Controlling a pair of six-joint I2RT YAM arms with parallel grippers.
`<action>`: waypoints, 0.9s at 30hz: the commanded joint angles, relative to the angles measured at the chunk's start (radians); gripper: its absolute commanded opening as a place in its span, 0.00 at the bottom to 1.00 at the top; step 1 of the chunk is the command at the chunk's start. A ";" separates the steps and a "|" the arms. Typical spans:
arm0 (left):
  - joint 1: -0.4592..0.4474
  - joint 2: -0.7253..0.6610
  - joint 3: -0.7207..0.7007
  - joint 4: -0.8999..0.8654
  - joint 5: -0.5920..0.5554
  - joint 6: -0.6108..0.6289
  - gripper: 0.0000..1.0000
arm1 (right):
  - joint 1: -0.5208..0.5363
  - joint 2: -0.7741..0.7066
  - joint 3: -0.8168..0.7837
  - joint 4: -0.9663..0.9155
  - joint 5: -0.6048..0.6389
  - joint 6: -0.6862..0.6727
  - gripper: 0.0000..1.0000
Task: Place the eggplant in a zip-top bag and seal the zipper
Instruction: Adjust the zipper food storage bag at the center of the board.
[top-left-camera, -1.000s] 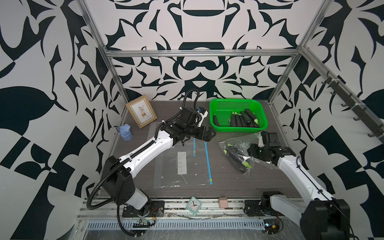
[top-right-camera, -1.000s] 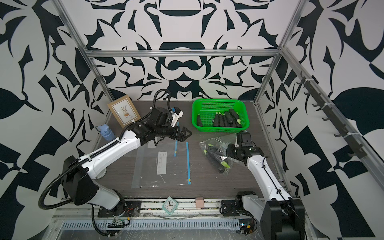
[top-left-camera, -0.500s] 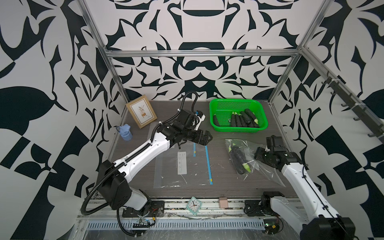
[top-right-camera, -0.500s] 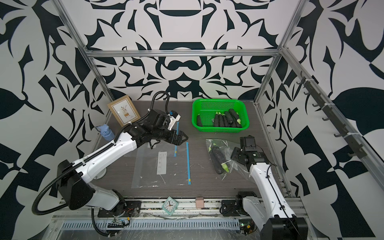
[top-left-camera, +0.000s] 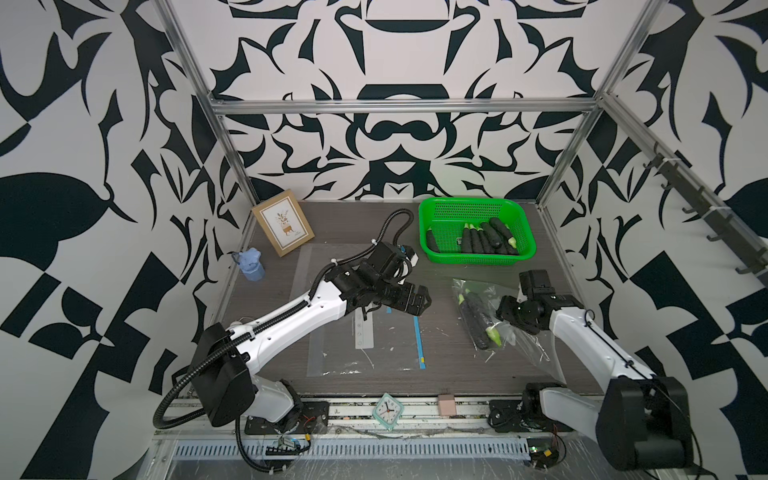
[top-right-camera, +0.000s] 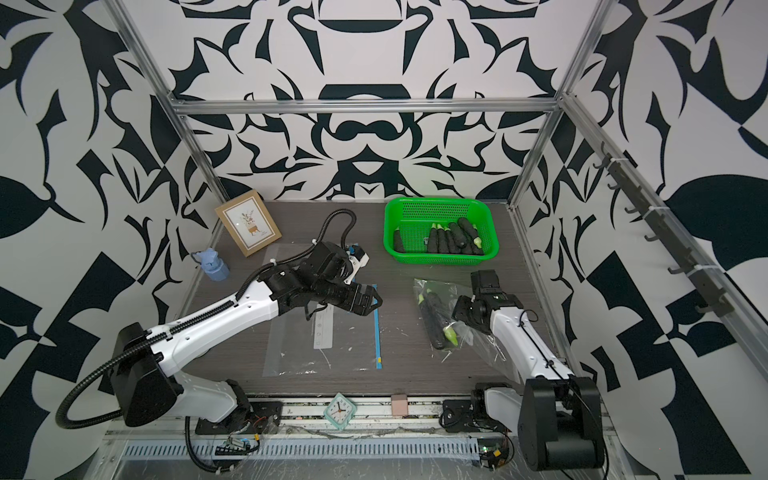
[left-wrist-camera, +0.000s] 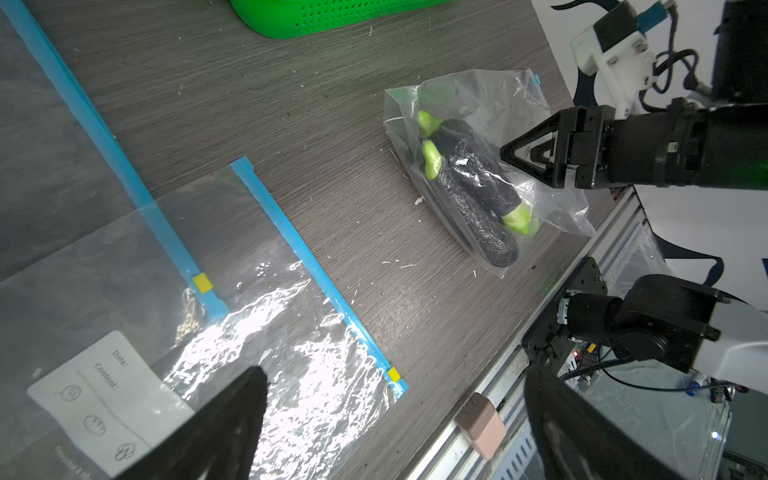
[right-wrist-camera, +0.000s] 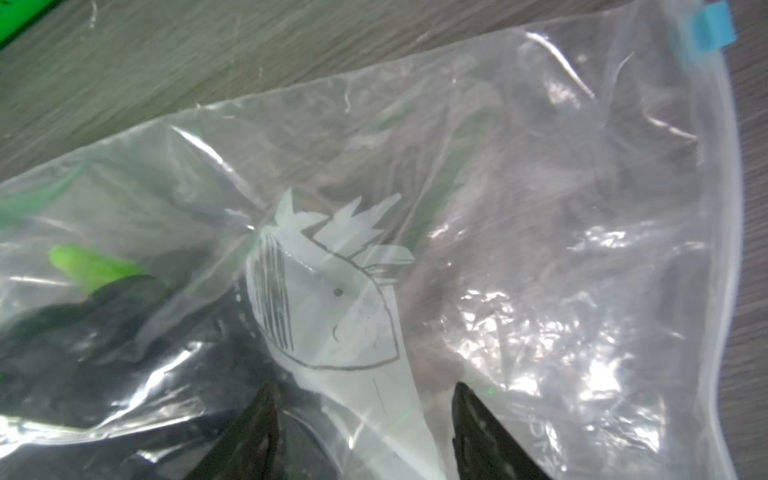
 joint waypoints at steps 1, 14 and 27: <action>-0.016 0.015 -0.011 0.004 -0.006 -0.041 1.00 | -0.043 0.032 -0.006 0.077 0.005 -0.009 0.67; -0.050 -0.020 -0.099 -0.038 -0.051 -0.115 1.00 | -0.117 0.192 0.126 0.144 0.084 -0.112 0.69; -0.133 0.197 -0.004 -0.143 -0.190 -0.267 0.94 | 0.047 -0.034 0.238 0.030 0.033 -0.063 0.77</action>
